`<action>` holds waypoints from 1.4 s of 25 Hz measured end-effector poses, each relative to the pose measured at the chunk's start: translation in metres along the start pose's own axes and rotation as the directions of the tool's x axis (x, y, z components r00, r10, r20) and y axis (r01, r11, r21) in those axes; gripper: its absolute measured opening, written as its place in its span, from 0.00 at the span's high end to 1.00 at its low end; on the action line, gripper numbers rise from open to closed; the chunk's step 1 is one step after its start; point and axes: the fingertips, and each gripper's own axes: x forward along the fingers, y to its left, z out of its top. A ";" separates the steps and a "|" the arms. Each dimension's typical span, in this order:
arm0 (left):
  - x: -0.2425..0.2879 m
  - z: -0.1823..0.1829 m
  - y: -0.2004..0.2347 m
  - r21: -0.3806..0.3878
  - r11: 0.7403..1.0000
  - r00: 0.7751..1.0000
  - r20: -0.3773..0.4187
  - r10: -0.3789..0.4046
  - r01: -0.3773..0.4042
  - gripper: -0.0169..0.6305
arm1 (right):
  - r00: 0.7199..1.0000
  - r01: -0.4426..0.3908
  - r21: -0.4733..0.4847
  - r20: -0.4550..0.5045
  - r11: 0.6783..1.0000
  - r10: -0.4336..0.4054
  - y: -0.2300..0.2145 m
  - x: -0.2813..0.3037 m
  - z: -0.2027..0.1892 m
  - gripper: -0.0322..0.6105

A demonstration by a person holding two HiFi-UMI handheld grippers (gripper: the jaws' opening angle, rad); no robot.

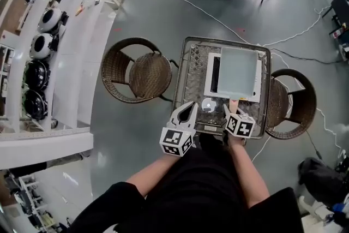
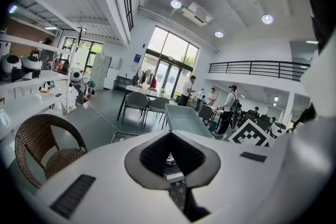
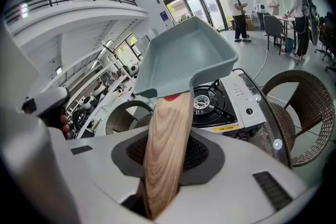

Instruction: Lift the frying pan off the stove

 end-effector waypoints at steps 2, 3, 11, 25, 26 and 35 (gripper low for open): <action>-0.008 0.006 -0.006 0.008 1.000 1.000 0.007 -0.019 0.019 0.96 | 0.999 -0.003 -0.012 0.035 1.000 0.004 0.009 -0.020 0.002 0.77; -0.012 0.008 -0.010 0.013 0.999 0.999 0.009 -0.031 0.031 0.96 | 0.999 -0.001 -0.018 0.050 1.000 0.002 0.013 -0.030 0.002 0.77; -0.059 0.015 -0.037 0.053 0.995 0.996 0.024 -0.088 0.087 0.96 | 0.989 -0.006 0.002 0.150 1.000 0.005 0.056 -0.107 -0.016 0.77; -0.152 -0.004 -0.087 0.102 0.983 0.987 0.040 -0.155 0.150 0.96 | 0.958 0.014 -0.066 0.286 0.998 0.005 0.128 -0.221 -0.083 0.77; -0.156 -0.005 -0.089 0.104 0.984 0.987 0.042 -0.152 0.147 0.96 | 0.955 0.018 -0.074 0.297 0.997 0.005 0.130 -0.228 -0.084 0.77; -0.180 0.002 -0.115 0.116 0.987 0.988 0.091 -0.121 0.110 0.96 | 0.924 0.007 -0.126 0.379 0.992 0.042 0.129 -0.272 -0.084 0.77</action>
